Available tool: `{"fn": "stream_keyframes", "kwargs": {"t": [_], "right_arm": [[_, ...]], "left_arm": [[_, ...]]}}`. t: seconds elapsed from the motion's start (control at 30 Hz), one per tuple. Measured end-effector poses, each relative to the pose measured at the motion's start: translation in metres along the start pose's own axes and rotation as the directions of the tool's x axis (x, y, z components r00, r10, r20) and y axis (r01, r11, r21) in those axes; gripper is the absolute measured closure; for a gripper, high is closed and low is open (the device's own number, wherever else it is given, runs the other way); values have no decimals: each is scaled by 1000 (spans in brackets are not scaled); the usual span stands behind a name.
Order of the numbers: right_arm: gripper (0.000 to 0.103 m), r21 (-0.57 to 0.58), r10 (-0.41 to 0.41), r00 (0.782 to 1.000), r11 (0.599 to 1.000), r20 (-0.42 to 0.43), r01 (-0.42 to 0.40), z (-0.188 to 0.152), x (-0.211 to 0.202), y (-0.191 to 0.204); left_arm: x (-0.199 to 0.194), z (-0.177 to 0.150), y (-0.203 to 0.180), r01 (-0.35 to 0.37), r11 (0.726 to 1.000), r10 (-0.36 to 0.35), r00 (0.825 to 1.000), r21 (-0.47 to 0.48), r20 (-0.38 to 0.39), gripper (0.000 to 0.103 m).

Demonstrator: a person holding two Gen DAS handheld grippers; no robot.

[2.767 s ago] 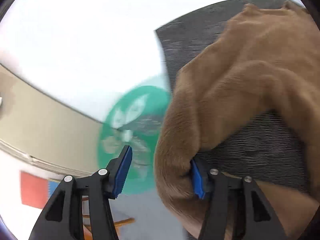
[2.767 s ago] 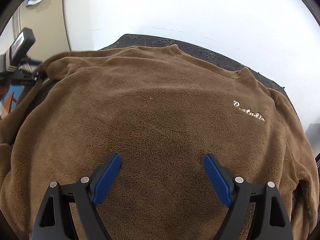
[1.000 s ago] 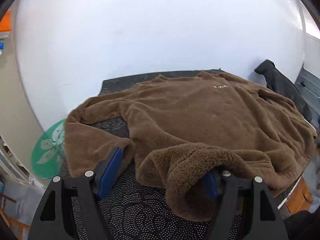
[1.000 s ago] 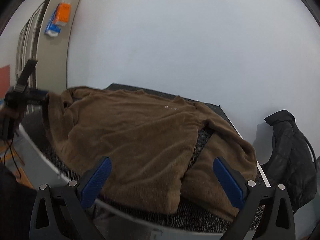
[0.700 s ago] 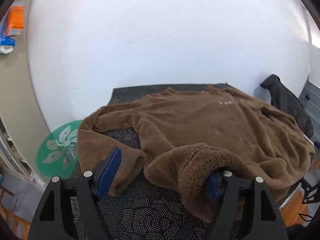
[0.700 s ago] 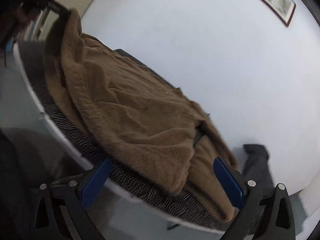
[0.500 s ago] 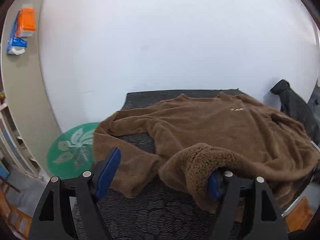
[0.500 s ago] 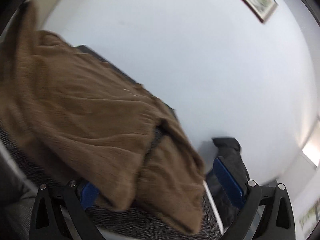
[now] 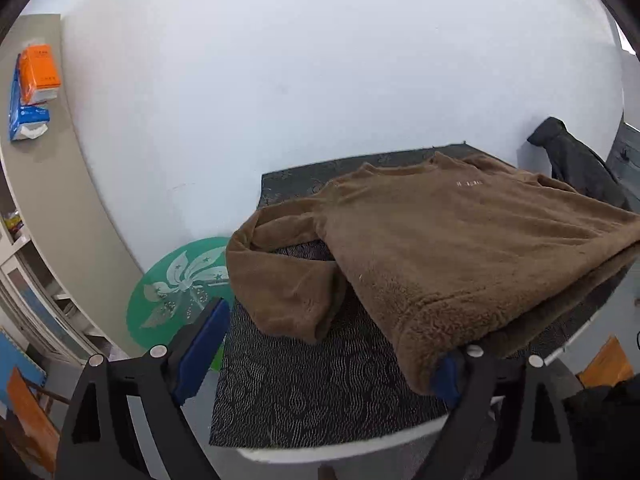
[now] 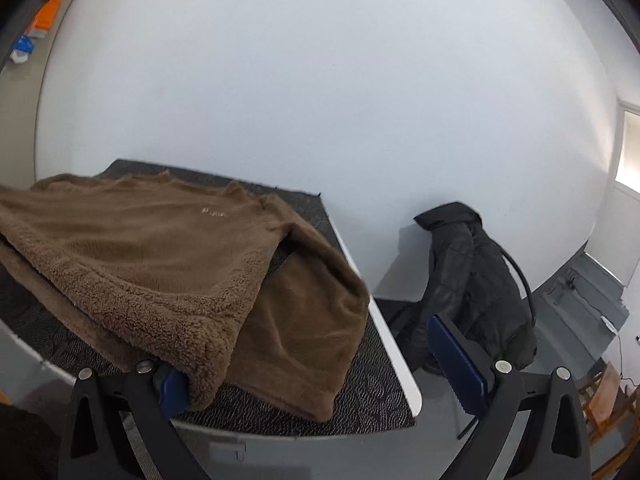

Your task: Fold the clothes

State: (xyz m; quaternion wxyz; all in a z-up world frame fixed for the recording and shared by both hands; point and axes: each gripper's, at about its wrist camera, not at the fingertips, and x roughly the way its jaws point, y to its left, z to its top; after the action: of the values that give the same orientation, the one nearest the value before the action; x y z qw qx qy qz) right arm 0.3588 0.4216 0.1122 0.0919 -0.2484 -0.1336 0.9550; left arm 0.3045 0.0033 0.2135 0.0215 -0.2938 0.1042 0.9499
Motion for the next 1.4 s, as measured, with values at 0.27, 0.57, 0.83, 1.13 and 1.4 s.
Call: {"fn": "stream_keyframes", "kwargs": {"t": [0.27,0.57,0.83,1.13,1.4], "right_arm": [[0,-29,37,975,999,-217,-45,-44,38,12],[0,-55,72,961,995,-267,-89,-59,42,17],[0,-94,250,942,956,-225,-276,-64,28,8],[0,153,524,851,844,-26,-515,-34,10,-30],[0,56,710,702,699,62,-713,45,34,24]], "left_arm": [[53,-63,-27,83,983,-38,964,162,-262,11],[67,-85,-41,204,920,-124,961,333,-246,11],[71,-83,-40,308,873,-215,939,378,-269,11],[62,-76,-5,472,855,-390,858,214,-334,8],[61,22,3,558,823,-556,830,109,-54,0]]}}
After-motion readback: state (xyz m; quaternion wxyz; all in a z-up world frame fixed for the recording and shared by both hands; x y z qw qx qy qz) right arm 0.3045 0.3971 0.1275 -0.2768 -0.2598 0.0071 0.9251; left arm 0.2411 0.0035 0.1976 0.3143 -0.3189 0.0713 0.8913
